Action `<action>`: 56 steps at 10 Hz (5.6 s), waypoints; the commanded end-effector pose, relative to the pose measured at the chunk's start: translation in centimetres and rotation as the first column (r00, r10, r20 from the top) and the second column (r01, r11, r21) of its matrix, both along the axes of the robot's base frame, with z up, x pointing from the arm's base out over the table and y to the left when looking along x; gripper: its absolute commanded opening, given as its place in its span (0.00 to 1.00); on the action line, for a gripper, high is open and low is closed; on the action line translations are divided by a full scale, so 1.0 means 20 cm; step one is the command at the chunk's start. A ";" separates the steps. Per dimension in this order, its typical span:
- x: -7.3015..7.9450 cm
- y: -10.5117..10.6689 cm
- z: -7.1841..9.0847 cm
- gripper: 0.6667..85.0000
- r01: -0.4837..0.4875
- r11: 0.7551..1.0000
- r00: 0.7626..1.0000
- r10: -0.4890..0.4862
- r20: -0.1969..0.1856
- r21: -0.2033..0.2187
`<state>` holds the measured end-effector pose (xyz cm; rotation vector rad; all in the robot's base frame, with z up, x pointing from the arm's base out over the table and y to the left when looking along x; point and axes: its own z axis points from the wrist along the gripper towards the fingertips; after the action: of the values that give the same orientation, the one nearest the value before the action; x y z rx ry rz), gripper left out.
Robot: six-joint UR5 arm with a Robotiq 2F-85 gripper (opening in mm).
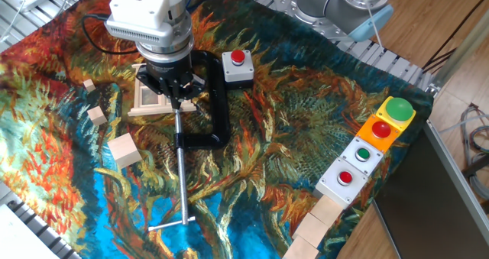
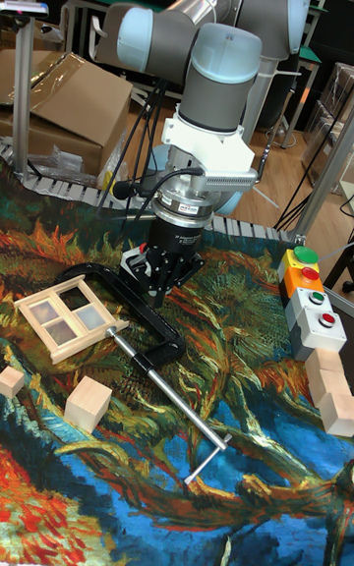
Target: Close a sliding window
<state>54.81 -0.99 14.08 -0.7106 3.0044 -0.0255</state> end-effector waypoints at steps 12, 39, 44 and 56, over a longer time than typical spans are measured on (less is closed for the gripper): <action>0.00 0.01 0.01 0.01 0.000 1.000 1.000 0.000 -0.001 0.014; -0.01 0.03 0.01 0.01 0.003 1.000 1.000 -0.003 -0.012 0.028; -0.02 0.03 0.01 0.01 -0.011 1.000 1.000 0.011 -0.019 0.028; 0.02 -0.15 -0.05 0.01 -0.014 0.996 0.999 0.011 0.044 0.083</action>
<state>54.34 -3.88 13.01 -0.7394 2.9750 0.0765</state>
